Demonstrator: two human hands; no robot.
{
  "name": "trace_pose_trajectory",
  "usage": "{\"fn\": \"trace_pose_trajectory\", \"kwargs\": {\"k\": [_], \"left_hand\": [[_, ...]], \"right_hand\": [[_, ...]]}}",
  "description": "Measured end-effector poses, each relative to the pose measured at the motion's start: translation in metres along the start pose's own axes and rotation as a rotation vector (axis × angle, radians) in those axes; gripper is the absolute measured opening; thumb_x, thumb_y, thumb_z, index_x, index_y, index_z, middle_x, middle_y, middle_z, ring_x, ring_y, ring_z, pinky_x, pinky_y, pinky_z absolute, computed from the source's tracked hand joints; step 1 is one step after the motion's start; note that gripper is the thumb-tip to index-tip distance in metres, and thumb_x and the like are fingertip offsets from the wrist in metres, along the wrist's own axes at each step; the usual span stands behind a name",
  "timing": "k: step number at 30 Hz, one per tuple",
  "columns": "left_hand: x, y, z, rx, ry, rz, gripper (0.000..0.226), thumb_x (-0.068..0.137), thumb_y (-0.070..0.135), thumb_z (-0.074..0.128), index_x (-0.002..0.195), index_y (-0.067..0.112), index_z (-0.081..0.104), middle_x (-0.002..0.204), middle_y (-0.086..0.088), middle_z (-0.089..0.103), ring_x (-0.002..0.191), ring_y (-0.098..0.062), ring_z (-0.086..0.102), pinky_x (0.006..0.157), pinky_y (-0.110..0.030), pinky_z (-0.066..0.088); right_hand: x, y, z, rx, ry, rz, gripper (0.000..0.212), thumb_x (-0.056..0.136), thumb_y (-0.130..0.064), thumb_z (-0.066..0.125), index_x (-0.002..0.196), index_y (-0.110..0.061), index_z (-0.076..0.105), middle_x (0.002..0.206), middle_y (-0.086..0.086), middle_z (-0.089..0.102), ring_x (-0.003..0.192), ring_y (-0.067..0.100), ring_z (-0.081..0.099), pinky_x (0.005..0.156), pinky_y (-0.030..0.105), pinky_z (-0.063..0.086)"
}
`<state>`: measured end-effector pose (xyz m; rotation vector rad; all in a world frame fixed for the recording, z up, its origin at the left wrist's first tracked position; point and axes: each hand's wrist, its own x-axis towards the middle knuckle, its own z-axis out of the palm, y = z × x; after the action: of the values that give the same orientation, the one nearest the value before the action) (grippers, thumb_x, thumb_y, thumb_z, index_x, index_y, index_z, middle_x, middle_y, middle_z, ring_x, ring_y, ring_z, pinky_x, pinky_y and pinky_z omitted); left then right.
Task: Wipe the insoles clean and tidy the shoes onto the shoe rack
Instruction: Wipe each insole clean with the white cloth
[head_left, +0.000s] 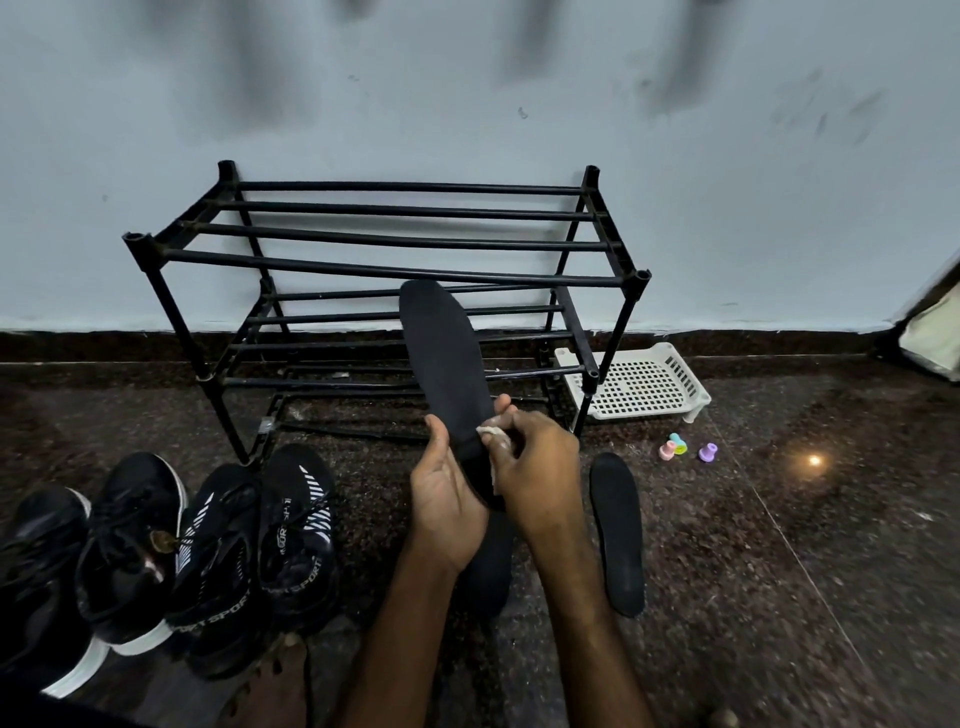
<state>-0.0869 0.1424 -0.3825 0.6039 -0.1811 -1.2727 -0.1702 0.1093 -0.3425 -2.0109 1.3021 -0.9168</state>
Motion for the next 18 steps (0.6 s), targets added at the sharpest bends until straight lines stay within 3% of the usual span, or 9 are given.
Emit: {"fn": "trace_pose_trajectory", "kwargs": {"k": [2,4,7,9,12,15,18], "left_hand": [[0.0,0.001,0.001,0.019,0.0,-0.026,0.072,0.1,0.055,0.027,0.14,-0.002,0.047,0.14,-0.018,0.054,0.13,-0.025,0.053,0.106,-0.036,0.045],[-0.001,-0.001,0.002,0.039,-0.011,-0.019,0.07,0.101,0.055,0.024,0.138,0.002,0.052,0.14,-0.013,0.056,0.131,-0.023,0.052,0.108,-0.037,0.041],[0.0,-0.004,0.006,0.054,-0.027,0.035,0.059,0.102,0.047,0.027,0.124,0.011,0.068,0.138,-0.01,0.059,0.129,-0.02,0.054,0.105,-0.032,0.045],[-0.001,-0.003,0.01,0.066,-0.027,0.033,0.058,0.103,0.046,0.028,0.135,0.009,0.058,0.145,-0.01,0.052,0.134,-0.018,0.049,0.114,-0.033,0.034],[-0.002,0.006,0.009,0.011,-0.047,-0.019,0.06,0.104,0.046,0.027,0.145,0.005,0.042,0.149,-0.012,0.046,0.137,-0.021,0.045,0.117,-0.037,0.025],[-0.005,0.011,0.005,-0.033,-0.033,-0.028,0.059,0.105,0.044,0.024,0.146,0.007,0.043,0.148,-0.013,0.048,0.137,-0.028,0.045,0.118,-0.044,0.026],[-0.006,0.007,0.005,-0.086,-0.058,-0.07,0.057,0.106,0.044,0.024,0.147,0.008,0.043,0.15,-0.014,0.046,0.14,-0.028,0.041,0.119,-0.044,0.025]], "right_hand": [[-0.005,-0.001,-0.002,0.127,-0.103,-0.007,0.008,0.086,-0.017,0.073,0.093,-0.017,0.076,0.087,-0.009,0.073,0.078,0.0,0.066,0.072,0.014,0.052],[-0.008,-0.004,0.001,0.182,-0.147,-0.019,0.007,0.084,-0.017,0.074,0.091,-0.017,0.077,0.085,-0.008,0.074,0.077,0.001,0.068,0.073,0.019,0.055],[-0.001,0.001,0.005,0.042,0.061,-0.017,0.005,0.087,-0.018,0.07,0.091,-0.019,0.074,0.091,-0.007,0.071,0.083,0.007,0.065,0.076,0.026,0.052],[0.001,0.003,0.006,0.043,0.119,-0.056,0.006,0.088,-0.015,0.069,0.091,-0.018,0.073,0.093,-0.005,0.069,0.087,0.006,0.062,0.078,0.021,0.048],[0.0,0.002,0.007,0.154,0.001,-0.171,0.008,0.086,-0.011,0.071,0.091,-0.015,0.075,0.093,-0.007,0.07,0.09,0.001,0.064,0.085,0.01,0.044],[0.002,0.005,-0.005,0.209,-0.215,-0.215,0.01,0.084,-0.01,0.073,0.092,-0.015,0.077,0.095,-0.007,0.072,0.091,0.002,0.066,0.083,0.013,0.049],[0.008,0.012,-0.008,0.03,-0.1,-0.185,0.011,0.085,-0.011,0.071,0.092,-0.017,0.077,0.093,-0.007,0.07,0.087,0.005,0.064,0.081,0.024,0.053]]}}
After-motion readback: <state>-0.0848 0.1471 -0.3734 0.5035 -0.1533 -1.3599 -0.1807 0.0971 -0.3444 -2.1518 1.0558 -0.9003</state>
